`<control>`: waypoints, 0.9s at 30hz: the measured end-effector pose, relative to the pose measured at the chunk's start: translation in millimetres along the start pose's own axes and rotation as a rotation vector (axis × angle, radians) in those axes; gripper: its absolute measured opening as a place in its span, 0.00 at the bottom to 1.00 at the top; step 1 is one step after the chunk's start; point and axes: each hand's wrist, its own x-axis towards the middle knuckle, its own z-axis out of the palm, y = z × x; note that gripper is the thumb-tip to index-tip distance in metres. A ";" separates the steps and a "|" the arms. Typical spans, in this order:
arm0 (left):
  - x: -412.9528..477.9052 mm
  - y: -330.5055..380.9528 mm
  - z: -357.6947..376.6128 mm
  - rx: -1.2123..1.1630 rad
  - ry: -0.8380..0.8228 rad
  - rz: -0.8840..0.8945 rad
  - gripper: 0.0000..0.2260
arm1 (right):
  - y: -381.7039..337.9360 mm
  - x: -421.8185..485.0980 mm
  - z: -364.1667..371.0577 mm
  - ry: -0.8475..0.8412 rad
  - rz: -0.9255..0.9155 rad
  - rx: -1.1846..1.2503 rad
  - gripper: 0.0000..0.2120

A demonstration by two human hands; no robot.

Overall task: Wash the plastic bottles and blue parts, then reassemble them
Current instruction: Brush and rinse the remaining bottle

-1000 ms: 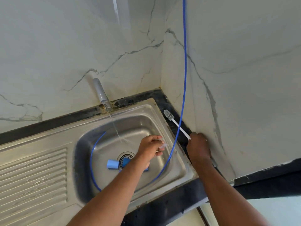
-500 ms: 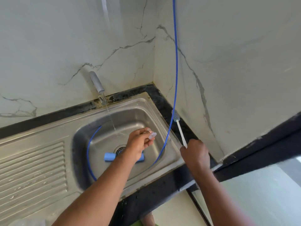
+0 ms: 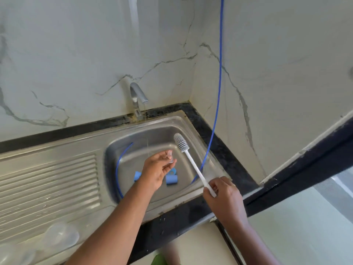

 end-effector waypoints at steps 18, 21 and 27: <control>2.5 94.8 -65.3 -0.191 0.278 0.124 0.06 | -71.3 96.8 55.1 -0.275 -0.293 0.233 0.14; 7.1 92.3 -62.3 -0.212 0.238 0.076 0.09 | -73.2 109.0 59.0 -0.260 -0.271 0.344 0.10; 13.7 70.0 -35.0 -0.041 0.132 0.018 0.05 | -98.0 140.0 68.7 -0.302 -0.327 0.456 0.11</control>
